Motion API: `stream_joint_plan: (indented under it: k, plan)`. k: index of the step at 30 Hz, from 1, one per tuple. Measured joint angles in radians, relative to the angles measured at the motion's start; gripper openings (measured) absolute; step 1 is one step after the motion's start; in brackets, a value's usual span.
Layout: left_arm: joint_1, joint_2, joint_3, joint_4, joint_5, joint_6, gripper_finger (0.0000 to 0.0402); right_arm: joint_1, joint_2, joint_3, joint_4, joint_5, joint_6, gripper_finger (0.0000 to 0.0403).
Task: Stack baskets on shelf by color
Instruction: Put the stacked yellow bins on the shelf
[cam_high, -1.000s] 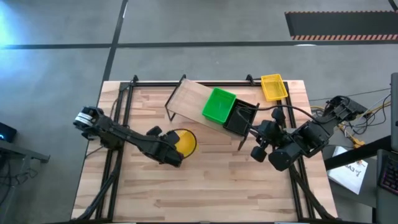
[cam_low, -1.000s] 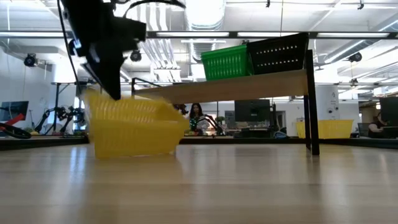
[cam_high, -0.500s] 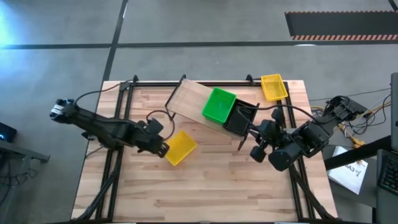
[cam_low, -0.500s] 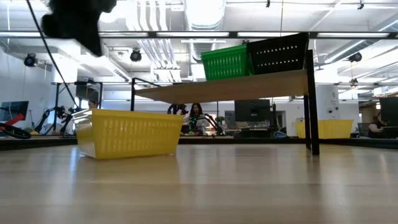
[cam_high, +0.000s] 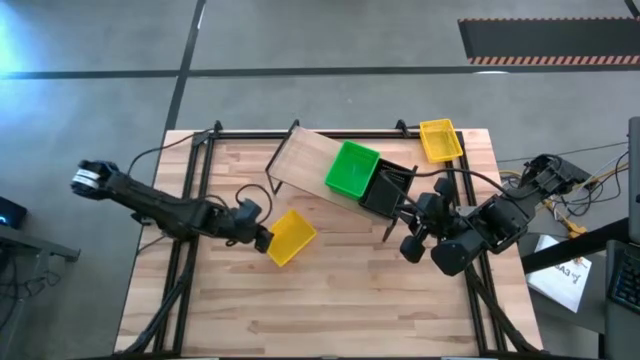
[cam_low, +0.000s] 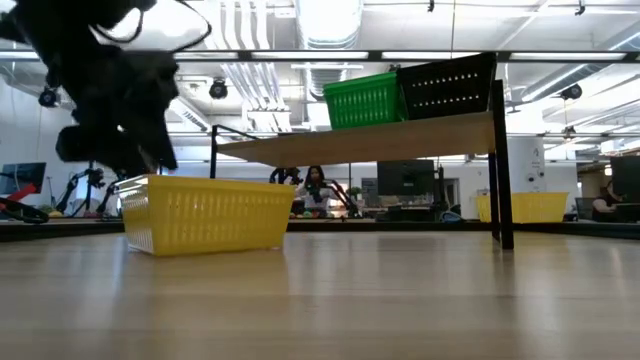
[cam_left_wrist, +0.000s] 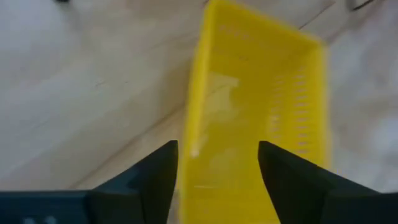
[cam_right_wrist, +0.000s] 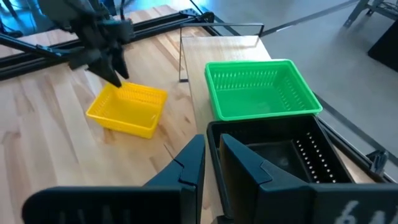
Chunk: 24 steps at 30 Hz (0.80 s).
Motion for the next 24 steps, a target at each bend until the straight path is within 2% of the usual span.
stream_joint_plan:
  k: [7,10,14,19,20,24]
  plan:
    - [0.0,0.149,0.003,0.008,-0.001,0.025,0.0214,0.0,0.0,0.0,0.02,0.0,0.007,0.0043]
    - [0.0,0.213,0.032,0.007,0.002,0.045,0.0202,0.0,0.0,0.0,0.025,0.0,0.007,0.0043]
    - [0.0,0.263,0.076,0.009,0.027,0.05,0.0145,0.0,0.0,0.0,0.025,0.002,0.016,0.0043]
    - [0.0,0.269,0.104,0.005,0.05,0.052,0.0029,0.0,0.0,0.0,0.025,0.02,0.017,0.0043]
    - [0.0,0.263,0.104,0.003,0.054,0.051,0.0015,0.0,0.0,0.0,0.025,0.023,0.016,0.0043]
    - [0.0,0.221,0.128,-0.054,0.068,0.046,0.0004,0.0,0.0,0.0,0.024,0.023,0.0,0.0043]
